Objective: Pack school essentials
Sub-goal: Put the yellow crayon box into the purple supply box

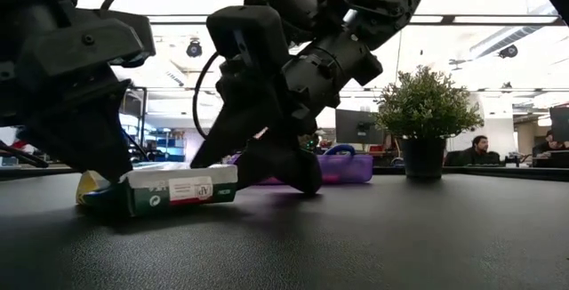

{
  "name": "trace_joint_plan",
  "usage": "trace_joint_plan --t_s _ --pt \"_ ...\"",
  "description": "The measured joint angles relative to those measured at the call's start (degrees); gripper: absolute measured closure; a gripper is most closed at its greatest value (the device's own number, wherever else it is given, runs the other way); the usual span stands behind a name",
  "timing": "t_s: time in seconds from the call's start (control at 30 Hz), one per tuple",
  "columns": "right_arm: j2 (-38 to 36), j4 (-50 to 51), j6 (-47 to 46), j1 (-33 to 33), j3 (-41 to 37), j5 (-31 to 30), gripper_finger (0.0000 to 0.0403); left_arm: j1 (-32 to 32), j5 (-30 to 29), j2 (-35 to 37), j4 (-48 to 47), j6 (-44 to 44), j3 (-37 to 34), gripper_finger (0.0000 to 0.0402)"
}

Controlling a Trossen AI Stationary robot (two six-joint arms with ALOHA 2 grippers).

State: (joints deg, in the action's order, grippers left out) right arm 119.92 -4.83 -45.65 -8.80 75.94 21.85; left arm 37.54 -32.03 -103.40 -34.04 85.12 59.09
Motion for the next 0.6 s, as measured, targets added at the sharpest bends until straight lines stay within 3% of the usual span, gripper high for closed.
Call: trace_joint_plan --t_s 0.23,0.6 --pt "-0.15 0.67 -0.19 0.01 -0.10 -0.09 0.0383 -0.09 -0.27 0.30 0.08 0.06 0.70 0.0252" --pt "-3.87 4.64 0.36 2.28 -0.58 3.71 0.0393 -0.09 -1.59 9.55 0.65 -1.11 1.27 0.0252"
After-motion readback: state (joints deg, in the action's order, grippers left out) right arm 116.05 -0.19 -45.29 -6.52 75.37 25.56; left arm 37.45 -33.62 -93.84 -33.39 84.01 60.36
